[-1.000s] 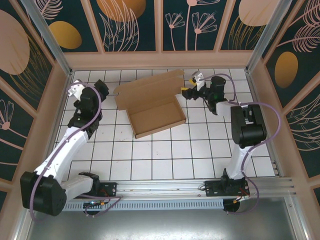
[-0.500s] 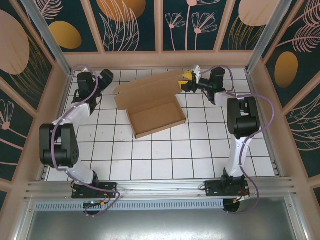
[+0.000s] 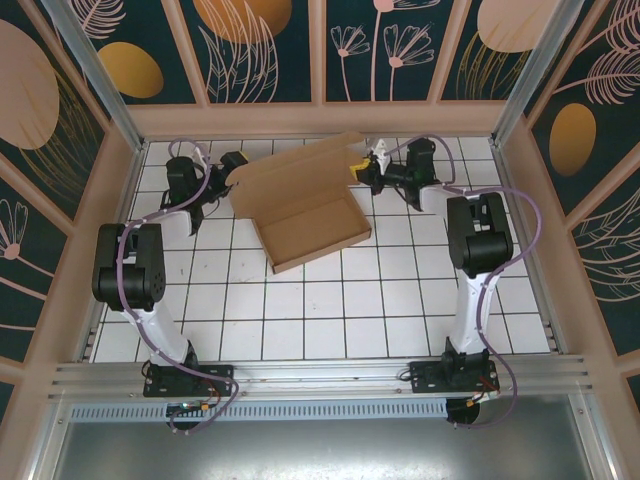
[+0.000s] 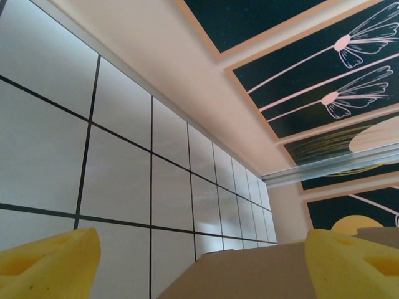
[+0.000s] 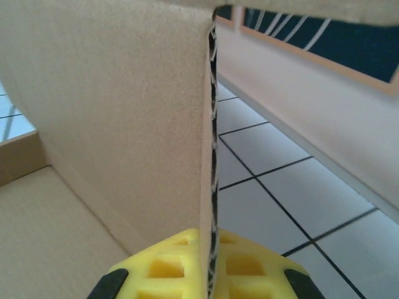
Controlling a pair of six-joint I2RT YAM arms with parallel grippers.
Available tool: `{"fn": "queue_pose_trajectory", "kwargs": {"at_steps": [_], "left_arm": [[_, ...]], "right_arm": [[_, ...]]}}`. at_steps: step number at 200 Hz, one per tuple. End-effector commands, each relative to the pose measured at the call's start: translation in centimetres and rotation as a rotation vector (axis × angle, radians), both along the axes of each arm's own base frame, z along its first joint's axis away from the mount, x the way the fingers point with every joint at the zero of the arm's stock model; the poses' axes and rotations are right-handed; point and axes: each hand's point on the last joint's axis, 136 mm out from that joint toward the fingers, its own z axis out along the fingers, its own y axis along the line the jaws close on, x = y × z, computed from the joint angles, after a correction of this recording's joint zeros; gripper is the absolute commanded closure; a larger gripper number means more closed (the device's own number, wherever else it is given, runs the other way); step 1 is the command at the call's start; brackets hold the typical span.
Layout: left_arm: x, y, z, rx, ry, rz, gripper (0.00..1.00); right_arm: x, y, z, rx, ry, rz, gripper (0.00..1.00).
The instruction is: Fold the paper box
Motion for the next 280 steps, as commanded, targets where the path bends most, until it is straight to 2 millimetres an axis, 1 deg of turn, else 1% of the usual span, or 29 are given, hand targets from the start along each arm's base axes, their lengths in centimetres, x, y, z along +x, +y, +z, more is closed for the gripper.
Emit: {"fn": "queue_pose_trajectory", "kwargs": {"at_steps": [1,27,45,64,74,77,79,86,108,118,134,141,149,158,164,167,182,188,190,194,196,198,206,208,223,248,262,280], "left_arm": [[-0.8,-0.6,0.7,-0.032,-0.039,-0.028,0.16],[-1.4,-1.3,0.7,-0.037,-0.040,-0.042,0.15],[-1.7,-1.6,0.8,-0.034,-0.040,-0.042,0.16],[-1.8,-1.6,0.7,-0.037,-0.039,-0.039,0.15],[-1.9,-1.7,0.8,-0.038,-0.041,-0.039,0.15],[-1.9,-1.8,0.7,-0.038,-0.039,-0.040,0.15],[-2.0,-1.8,0.7,-0.038,-0.039,-0.040,0.15],[-2.0,-1.9,0.8,-0.037,-0.041,-0.039,0.15],[-2.1,-2.1,0.8,-0.039,-0.041,-0.037,0.15],[-2.2,-2.2,1.0,-0.040,-0.042,-0.038,0.15],[-2.4,-2.3,1.0,-0.039,-0.041,-0.034,0.15],[-2.5,-2.2,1.0,-0.040,-0.039,-0.034,0.15],[-2.7,-2.2,1.0,-0.033,-0.038,-0.033,0.15],[-2.9,-2.0,1.1,-0.008,-0.035,-0.025,0.14],[-2.8,-1.8,0.5,0.017,-0.020,-0.015,0.14],[-3.0,-1.6,1.5,0.028,-0.038,-0.007,0.13],[-3.2,-0.5,1.7,0.094,-0.028,0.039,0.12],[-3.3,-0.1,1.8,0.124,-0.024,0.062,0.11],[-3.3,0.1,1.8,0.135,-0.025,0.068,0.11],[-3.4,0.4,2.0,0.159,-0.026,0.082,0.11],[-3.5,0.6,2.1,0.172,-0.028,0.089,0.11],[-3.5,0.8,2.1,0.186,-0.029,0.098,0.11],[-3.8,1.6,2.7,0.235,-0.043,0.130,0.11],[-3.8,1.8,2.8,0.249,-0.048,0.140,0.11],[-4.7,3.6,4.2,0.348,-0.082,0.218,0.08],[-6.9,6.0,7.0,0.472,-0.173,0.333,0.04],[-8.2,6.2,8.3,0.502,-0.244,0.341,0.03],[-9.8,4.8,9.3,0.526,-0.353,0.260,0.05]], "right_arm": [[0.9,0.0,1.5,-0.028,-0.084,-0.187,1.00],[1.1,0.0,2.0,-0.062,-0.135,-0.422,1.00],[1.1,0.1,2.5,-0.042,-0.108,-0.579,1.00],[0.6,0.9,2.4,-0.004,-0.053,-0.733,1.00],[0.4,1.4,2.3,-0.021,-0.064,-0.824,1.00],[0.5,1.0,2.2,-0.023,-0.069,-0.870,1.00],[0.3,1.5,2.3,-0.020,-0.073,-0.881,1.00],[-0.1,1.8,2.6,-0.012,-0.094,-0.941,1.00],[-1.1,3.9,2.9,0.023,-0.120,-1.001,1.00],[-1.2,4.9,2.3,-0.001,-0.119,-1.005,1.00],[-1.2,5.5,1.9,-0.027,-0.132,-1.033,1.00],[-1.2,5.5,1.8,-0.041,-0.136,-1.033,1.00],[-1.1,5.2,1.7,-0.053,-0.141,-1.038,1.00],[-1.0,4.3,1.9,-0.056,-0.141,-1.047,1.00],[-0.9,3.5,2.3,-0.047,-0.139,-1.044,1.00],[-0.9,3.2,2.4,-0.044,-0.133,-1.034,1.00],[-1.1,1.7,2.3,-0.043,-0.067,-0.930,1.00],[-1.1,0.9,2.2,-0.041,-0.032,-0.892,1.00],[-1.2,0.8,2.1,-0.040,-0.022,-0.873,1.00],[-1.8,1.4,2.0,-0.038,-0.003,-0.808,0.99],[-1.5,0.5,2.1,-0.038,0.004,-0.805,0.99],[-1.6,0.3,2.0,-0.038,0.012,-0.778,0.99],[-2.0,-0.4,1.8,-0.041,0.034,-0.705,0.98],[-2.1,-0.9,1.8,-0.043,0.035,-0.706,0.98],[-3.2,-1.8,1.6,-0.041,0.060,-0.581,0.97],[-4.2,-4.1,1.6,-0.033,0.063,-0.531,0.97],[-4.3,-4.7,1.5,-0.022,0.073,-0.521,0.98],[-4.8,-4.8,1.3,0.004,0.076,-0.490,0.98]]}}
